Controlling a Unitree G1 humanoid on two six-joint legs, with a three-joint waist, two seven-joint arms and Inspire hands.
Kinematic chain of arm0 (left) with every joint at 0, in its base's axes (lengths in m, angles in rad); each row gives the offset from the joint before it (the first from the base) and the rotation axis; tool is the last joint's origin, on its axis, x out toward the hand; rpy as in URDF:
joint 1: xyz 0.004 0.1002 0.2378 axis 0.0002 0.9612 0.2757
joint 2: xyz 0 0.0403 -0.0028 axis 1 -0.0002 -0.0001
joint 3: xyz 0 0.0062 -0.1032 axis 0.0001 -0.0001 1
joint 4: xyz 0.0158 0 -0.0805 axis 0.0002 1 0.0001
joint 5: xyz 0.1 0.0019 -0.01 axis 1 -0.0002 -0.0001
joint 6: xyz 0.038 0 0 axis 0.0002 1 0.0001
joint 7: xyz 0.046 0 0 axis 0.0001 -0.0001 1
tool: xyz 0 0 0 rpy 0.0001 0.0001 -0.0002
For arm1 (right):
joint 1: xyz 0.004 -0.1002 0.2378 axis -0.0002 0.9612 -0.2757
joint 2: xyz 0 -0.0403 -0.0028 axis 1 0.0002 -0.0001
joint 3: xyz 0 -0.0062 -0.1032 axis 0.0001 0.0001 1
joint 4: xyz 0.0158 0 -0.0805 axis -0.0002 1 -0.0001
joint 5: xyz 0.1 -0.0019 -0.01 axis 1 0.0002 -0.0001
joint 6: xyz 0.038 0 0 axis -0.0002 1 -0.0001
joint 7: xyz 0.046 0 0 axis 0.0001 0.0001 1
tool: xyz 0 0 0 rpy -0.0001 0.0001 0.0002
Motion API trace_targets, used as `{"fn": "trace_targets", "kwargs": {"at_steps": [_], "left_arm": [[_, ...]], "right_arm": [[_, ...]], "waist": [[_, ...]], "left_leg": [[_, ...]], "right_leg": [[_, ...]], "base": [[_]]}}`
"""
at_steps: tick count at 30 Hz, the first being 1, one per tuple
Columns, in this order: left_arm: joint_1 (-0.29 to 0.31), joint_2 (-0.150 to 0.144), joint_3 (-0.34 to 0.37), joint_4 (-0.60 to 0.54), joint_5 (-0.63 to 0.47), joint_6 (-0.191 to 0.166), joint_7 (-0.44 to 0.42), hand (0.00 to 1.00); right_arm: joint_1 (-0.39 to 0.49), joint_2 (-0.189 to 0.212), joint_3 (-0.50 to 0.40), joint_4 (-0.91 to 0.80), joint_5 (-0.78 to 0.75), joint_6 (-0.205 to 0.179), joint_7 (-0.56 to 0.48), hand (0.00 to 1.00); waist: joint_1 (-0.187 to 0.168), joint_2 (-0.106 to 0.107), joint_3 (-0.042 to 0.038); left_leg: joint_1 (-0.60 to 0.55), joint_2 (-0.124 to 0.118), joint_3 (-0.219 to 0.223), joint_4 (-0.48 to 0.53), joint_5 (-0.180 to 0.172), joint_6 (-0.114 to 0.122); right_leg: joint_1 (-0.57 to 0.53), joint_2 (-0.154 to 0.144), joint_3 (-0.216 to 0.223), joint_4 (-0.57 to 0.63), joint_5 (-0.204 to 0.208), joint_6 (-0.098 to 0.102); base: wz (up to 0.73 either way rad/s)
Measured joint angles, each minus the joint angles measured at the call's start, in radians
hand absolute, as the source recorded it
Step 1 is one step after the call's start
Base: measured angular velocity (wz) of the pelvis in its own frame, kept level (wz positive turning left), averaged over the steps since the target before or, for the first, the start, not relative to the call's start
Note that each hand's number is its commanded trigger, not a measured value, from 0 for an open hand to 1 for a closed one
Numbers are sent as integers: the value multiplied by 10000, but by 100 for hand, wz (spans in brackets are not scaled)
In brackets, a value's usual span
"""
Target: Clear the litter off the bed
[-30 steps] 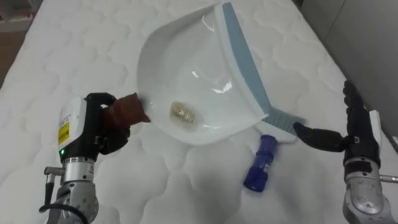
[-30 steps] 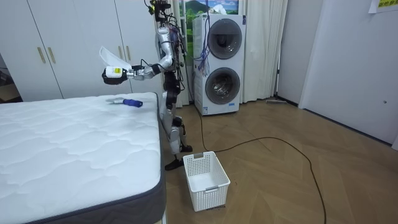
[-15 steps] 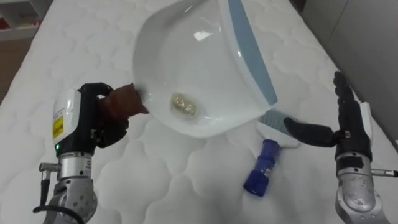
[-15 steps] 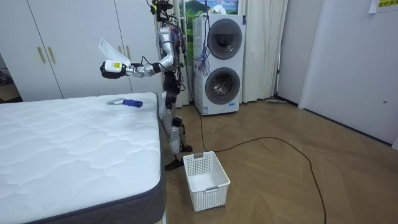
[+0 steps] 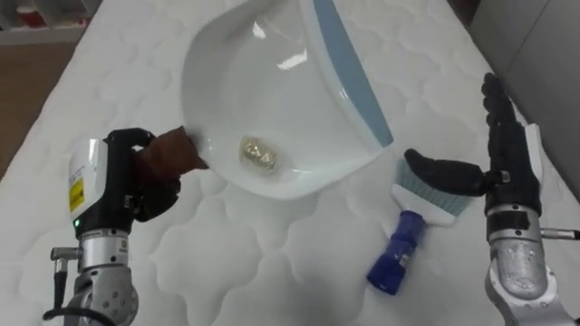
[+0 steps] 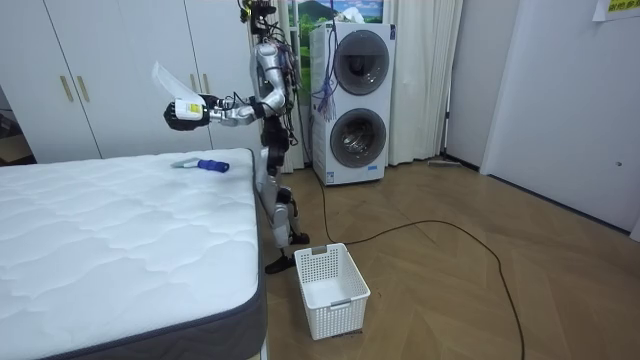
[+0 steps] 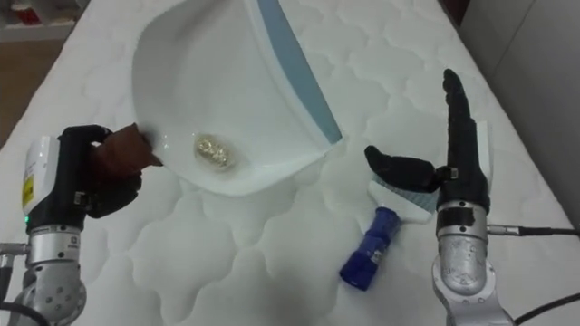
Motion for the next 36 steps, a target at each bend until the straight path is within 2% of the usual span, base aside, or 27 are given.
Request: {"fn": "trace_targets", "kwargs": {"at_steps": [2, 5, 6, 8, 10, 13, 19, 21, 22, 23, 24, 25, 26, 27, 28, 29, 30, 31, 32, 33, 34, 35, 36], "left_arm": [[0, -25, 60, -13, -20, 1, 0, 100], [-1, -48, 68, -46, -7, 0, 0, 100], [-1, -49, 79, -58, -3, 0, 1, 100], [0, -49, 81, -105, 2, 0, 1, 100], [-29, -48, 93, -123, 3, -8, 1, 100], [-26, -50, 97, -122, 21, -8, 2, 100], [24, -132, 103, -128, 67, -5, -136, 100], [81, -315, 79, -128, 106, -5, -320, 100], [88, -334, 73, -127, 101, -2, -380, 100], [80, -349, 80, -127, 86, -2, -381, 100], [102, -407, 101, -111, 96, 10, -388, 100], [145, -476, 87, -94, 119, 14, -407, 100], [235, -563, 45, -94, 209, 14, -421, 100], [274, -630, -37, -88, 281, 13, -443, 100], [260, -647, -81, -83, 267, 13, -465, 100], [287, -663, -72, -47, 262, 14, -560, 100], [293, -678, -34, 16, 274, 22, -641, 100], [293, -680, -35, 30, 280, 25, -688, 100], [287, -703, -55, 35, 301, 20, -837, 100], [288, -718, -79, 50, 358, 19, -909, 100], [298, -698, -75, 63, 363, 19, -970, 100], [374, -682, -76, 151, 362, 47, -1036, 100], [495, -686, -81, 154, 373, 96, -1044, 100]], "right_arm": [[-13, -1, 1, -14, -157, 0, -1, 0], [-14, 25, 8, -58, -168, 0, -4, 0], [-14, 38, 4, -142, -160, 0, -6, 0], [-17, 110, 1, -208, -173, -26, -63, 0], [-17, 226, -2, -205, -354, -33, -141, 0], [-15, 229, -3, -205, -383, -33, -151, 0], [-14, 229, 65, -451, -381, -95, -85, 0], [83, 264, 111, -450, -385, -94, -75, 0], [112, 312, 108, -451, -391, -97, -74, 0], [80, 315, 109, -455, -398, -101, -75, 0], [28, 318, 109, -479, -519, -108, -92, 0], [70, 278, 113, -505, -543, -126, -135, 0], [116, 220, 119, -504, -603, -144, -243, 0], [212, 138, 106, -503, -603, -157, -379, 0], [237, 140, 82, -493, -609, -159, -419, 0], [262, 264, 83, -393, -714, -152, -379, 0], [265, 405, 89, -359, -777, -151, -194, 0], [270, 458, 88, -358, -774, -150, -116, 0], [268, 543, 67, -356, -777, -139, -33, 0], [267, 626, 15, -357, -813, -108, 22, 0], [281, 651, 9, -356, -830, -86, 32, 0], [340, 643, -7, -358, -879, -75, 58, 0], [339, 607, -107, -361, -916, -91, 124, 0]], "waist": [[-38, -63, 28], [-37, -123, 43], [-29, -149, 39], [-43, -197, 48], [-120, -247, 45], [-82, -272, 54], [444, -306, 42], [469, -274, 49], [451, -310, 33], [472, -344, 40], [582, -372, 40], [558, -302, 19], [486, -227, 35], [170, -250, 87], [24, -196, 117], [-61, -161, 124], [-130, -149, 129], [-173, -134, 121], [-289, -44, 126], [-347, -48, 245], [-334, -112, 285], [-359, -280, 241], [-326, -399, 165]], "left_leg": [[-13, -107, -220, 16, 8, 31], [-57, -178, -557, 28, 25, 86], [-115, -272, -707, 31, 37, 107], [-175, -295, -926, 39, 56, 136], [-309, -450, -1377, 129, 72, 162], [-395, -489, -1743, 213, 81, 175], [-682, -556, -2279, 341, 106, 135], [-670, -567, -3020, 457, 150, 74], [-762, -612, -3542, 523, 175, 31], [-849, -648, -3651, 563, 199, -6], [-1085, -782, -3867, 658, 261, -101], [-1228, -887, -3943, 698, 329, -136], [-1381, -925, -3664, 438, 678, -123], [-1384, -722, -2263, 47, 1047, 144], [-1463, -551, -1258, 240, 940, 262], [-1632, -59, 145, 1306, 208, 314], [-1652, 618, 1014, 2427, -525, 208], [-1631, 955, 1261, 2856, -836, 76], [-1532, 1501, 1546, 3244, -1230, -220], [-1554, 1521, 1508, 3162, -1419, -95], [-1559, 1384, 1351, 3084, -1456, -4], [-1567, 887, 897, 2765, -1347, 3], [-1483, 355, 388, 2401, -1199, -161]], "right_leg": [[106, -35, -183, -11, -61, 98], [222, -74, -311, -12, -64, 104], [231, -83, -308, -12, -66, 108], [263, -90, -312, -10, -67, 109], [345, -84, -277, -31, -69, 113], [376, -81, -223, -42, -103, 169], [343, -15, -365, 68, -166, 271], [140, 9, -811, 829, -293, 342], [113, 123, -510, 531, -465, 255], [45, 181, -337, 96, -457, 205], [-156, 276, -316, -381, -203, -233], [-116, 257, -749, -334, -157, -217], [-94, 180, -1501, -334, -134, -247], [-38, 49, -2419, -377, -137, -270], [-61, 37, -2875, -366, -144, -280], [-12, 42, -3693, -304, -159, -304], [127, 59, -4397, -201, -177, -298], [178, 65, -4657, -124, -223, -271], [237, 18, -5067, 218, -378, -185], [296, -120, -5374, 597, -557, -49], [287, -248, -5447, 730, -693, 29], [170, -535, -5425, 1012, -791, 141], [63, -768, -5236, 1139, -793, 183]], "base": [[35], [38], [46], [43], [55], [46], [29], [70], [83], [77], [65], [98], [143], [157], [157], [116], [101], [99], [103], [97], [90], [86], [86]]}}
